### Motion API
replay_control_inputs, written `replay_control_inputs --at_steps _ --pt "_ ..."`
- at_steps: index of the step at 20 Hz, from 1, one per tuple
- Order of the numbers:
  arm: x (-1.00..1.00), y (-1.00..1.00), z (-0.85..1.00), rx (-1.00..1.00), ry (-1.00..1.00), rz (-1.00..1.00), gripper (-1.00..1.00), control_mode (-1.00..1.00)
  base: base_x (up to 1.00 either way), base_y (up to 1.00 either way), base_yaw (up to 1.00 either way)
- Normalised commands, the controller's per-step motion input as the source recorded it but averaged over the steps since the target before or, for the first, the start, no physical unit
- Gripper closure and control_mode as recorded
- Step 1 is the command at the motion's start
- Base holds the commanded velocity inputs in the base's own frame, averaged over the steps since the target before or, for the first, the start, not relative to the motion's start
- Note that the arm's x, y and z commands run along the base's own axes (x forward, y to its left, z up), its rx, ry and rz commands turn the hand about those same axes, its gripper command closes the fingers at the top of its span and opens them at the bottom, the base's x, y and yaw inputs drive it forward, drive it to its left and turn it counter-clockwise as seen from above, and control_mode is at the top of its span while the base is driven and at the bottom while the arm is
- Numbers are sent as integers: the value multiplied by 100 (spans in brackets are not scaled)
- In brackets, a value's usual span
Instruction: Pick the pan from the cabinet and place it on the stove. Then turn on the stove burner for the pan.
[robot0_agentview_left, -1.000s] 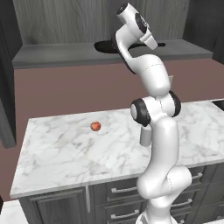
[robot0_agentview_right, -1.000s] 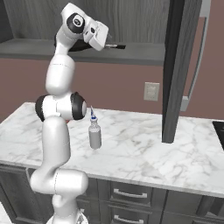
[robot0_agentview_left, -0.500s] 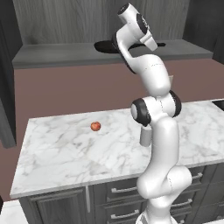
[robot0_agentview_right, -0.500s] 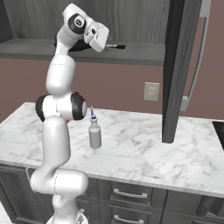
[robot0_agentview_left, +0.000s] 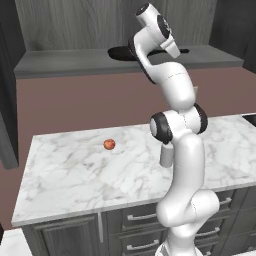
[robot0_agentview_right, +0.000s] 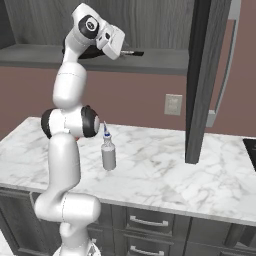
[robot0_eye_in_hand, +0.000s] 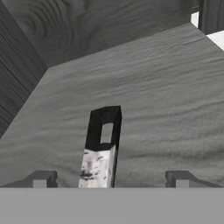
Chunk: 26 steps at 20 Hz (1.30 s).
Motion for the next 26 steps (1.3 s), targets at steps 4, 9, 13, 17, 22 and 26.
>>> replay_control_inputs --at_steps 4,9,13,17,22,26 --pt "10 -2 -16 2 0 0 -100 -100 0 0 0" --pt "9 -2 -20 1 0 0 -100 -100 0 0 0" --pt "9 -1 -22 0 0 0 -100 -100 0 0 0" --pt "9 -1 -25 0 0 0 -100 -100 0 0 0" --pt "8 -2 -29 0 0 0 -100 -100 0 0 0" --pt "4 -2 -31 0 0 0 -100 -100 0 0 0"
